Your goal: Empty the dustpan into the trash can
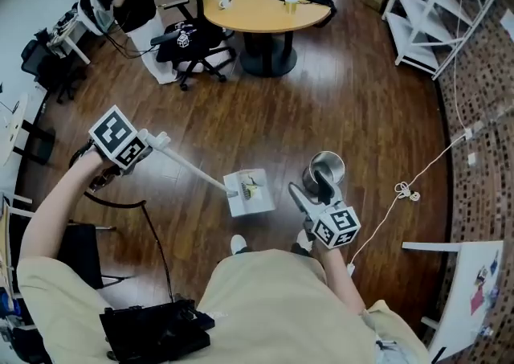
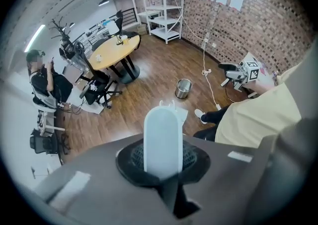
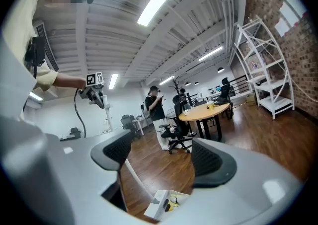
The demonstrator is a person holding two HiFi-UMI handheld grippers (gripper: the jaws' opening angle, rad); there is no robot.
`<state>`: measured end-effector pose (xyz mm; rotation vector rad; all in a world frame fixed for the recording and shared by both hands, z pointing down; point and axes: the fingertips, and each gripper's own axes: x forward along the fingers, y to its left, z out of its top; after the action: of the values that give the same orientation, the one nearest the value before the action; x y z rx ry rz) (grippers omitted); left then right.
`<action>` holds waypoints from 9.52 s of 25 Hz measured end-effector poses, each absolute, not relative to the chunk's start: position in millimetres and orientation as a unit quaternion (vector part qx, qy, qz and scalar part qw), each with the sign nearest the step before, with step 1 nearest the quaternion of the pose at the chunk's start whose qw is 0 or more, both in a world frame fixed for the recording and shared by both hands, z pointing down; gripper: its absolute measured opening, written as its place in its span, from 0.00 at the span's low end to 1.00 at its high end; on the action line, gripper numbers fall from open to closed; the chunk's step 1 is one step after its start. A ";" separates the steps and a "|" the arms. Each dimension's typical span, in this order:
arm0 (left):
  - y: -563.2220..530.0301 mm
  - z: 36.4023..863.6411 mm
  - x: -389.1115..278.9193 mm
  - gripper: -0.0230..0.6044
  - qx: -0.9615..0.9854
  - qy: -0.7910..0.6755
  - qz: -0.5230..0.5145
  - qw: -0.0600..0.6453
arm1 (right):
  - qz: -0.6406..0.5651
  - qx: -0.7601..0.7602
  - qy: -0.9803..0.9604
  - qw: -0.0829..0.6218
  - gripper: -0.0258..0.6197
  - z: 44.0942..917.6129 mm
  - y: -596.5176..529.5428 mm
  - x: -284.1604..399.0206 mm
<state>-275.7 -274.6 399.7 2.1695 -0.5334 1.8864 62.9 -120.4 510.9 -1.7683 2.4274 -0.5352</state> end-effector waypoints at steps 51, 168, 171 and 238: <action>-262.2 536.3 130.5 0.06 0.766 -0.113 0.605 0.185 | -0.202 -0.751 0.621 0.096 0.56 551.9 56.6 320.4; -433.4 456.5 520.8 0.04 0.594 0.132 -0.034 0.792 | -0.221 -0.691 0.682 0.096 0.54 529.0 -203.8 563.1; -399.3 441.1 493.7 0.04 0.615 0.154 -0.020 0.773 | -0.208 -0.684 0.693 0.094 0.54 520.7 -213.5 539.3; -234.5 730.0 -163.6 0.04 0.736 -0.300 0.107 0.597 | -0.260 -0.437 0.861 -0.017 0.53 563.9 -125.6 84.4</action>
<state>-163.6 -234.5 730.0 1.7086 -0.6971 0.2487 84.4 -125.6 563.9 -1.3882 2.7348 -0.8270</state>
